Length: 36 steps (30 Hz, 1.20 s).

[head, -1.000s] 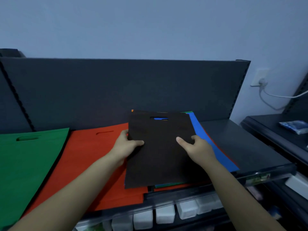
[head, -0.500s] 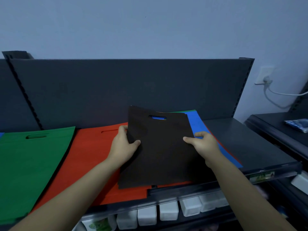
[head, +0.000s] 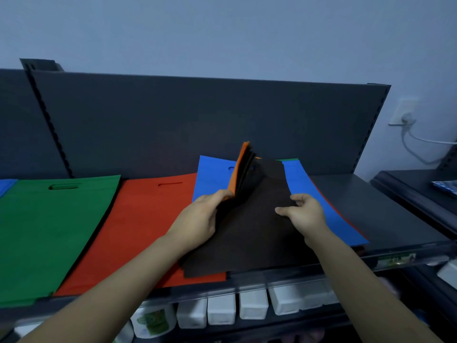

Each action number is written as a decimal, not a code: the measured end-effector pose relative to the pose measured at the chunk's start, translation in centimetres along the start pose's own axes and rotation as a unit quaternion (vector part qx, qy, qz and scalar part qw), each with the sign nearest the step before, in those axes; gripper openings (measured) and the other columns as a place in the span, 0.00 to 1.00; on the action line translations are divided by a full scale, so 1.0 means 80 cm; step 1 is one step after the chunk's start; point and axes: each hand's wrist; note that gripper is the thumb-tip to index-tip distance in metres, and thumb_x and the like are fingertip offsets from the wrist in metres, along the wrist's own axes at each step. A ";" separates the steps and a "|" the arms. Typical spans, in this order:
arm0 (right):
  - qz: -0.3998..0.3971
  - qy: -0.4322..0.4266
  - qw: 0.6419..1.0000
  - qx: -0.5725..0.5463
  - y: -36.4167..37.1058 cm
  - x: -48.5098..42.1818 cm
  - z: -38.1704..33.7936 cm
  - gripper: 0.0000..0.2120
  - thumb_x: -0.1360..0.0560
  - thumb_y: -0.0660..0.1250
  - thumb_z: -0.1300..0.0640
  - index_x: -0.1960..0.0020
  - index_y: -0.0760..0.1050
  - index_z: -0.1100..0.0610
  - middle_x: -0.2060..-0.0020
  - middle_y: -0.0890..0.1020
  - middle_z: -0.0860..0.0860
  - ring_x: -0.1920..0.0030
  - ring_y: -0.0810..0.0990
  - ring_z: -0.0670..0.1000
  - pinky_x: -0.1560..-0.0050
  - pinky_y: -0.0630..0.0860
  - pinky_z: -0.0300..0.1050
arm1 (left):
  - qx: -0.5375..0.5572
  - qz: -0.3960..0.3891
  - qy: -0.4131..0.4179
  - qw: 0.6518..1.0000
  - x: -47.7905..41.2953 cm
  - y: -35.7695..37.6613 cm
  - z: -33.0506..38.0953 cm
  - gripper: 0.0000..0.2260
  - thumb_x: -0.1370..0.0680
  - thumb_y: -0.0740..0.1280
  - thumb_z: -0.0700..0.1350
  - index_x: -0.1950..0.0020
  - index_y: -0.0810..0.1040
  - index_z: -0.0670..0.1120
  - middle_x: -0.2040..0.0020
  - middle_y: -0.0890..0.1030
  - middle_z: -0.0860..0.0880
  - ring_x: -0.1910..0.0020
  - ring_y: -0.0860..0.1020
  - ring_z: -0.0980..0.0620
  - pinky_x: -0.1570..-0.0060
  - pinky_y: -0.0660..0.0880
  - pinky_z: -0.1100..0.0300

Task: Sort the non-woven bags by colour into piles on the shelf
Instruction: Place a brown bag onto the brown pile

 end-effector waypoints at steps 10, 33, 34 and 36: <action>0.005 -0.006 1.000 0.012 0.007 0.004 0.001 0.27 0.29 0.75 0.59 0.33 0.71 0.58 0.34 0.73 0.54 0.35 0.72 0.56 0.39 0.71 0.48 | -0.294 0.081 0.064 0.950 -0.007 -0.003 -0.005 0.28 0.36 0.75 0.35 0.37 0.78 0.42 0.42 0.81 0.44 0.54 0.81 0.43 0.62 0.76 0.54; 0.002 -0.006 1.000 -0.024 0.005 0.003 0.005 0.25 0.29 0.74 0.60 0.34 0.72 0.59 0.34 0.73 0.54 0.34 0.72 0.56 0.40 0.70 0.47 | -0.070 -0.014 -0.169 0.983 -0.013 0.003 -0.005 0.32 0.26 0.66 0.47 0.24 0.56 0.53 0.32 0.72 0.41 0.33 0.71 0.41 0.36 0.70 0.50; 0.001 -0.006 1.000 -0.022 0.005 0.003 0.005 0.25 0.29 0.74 0.60 0.35 0.72 0.59 0.34 0.73 0.54 0.34 0.72 0.56 0.40 0.70 0.47 | -0.014 -0.016 -0.197 0.980 -0.014 0.001 -0.008 0.31 0.27 0.67 0.48 0.27 0.57 0.54 0.38 0.76 0.43 0.39 0.75 0.41 0.40 0.73 0.48; 0.001 -0.009 1.000 -0.013 0.006 0.003 0.004 0.24 0.29 0.74 0.60 0.35 0.72 0.59 0.34 0.73 0.54 0.34 0.71 0.56 0.41 0.69 0.46 | 0.051 -0.014 -0.226 0.973 -0.017 -0.001 -0.011 0.31 0.28 0.69 0.48 0.30 0.58 0.54 0.43 0.79 0.47 0.44 0.77 0.44 0.44 0.74 0.48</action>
Point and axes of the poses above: each hand's wrist, its own x-axis away from the middle knuckle, its own y-axis out of the palm, z = x × y
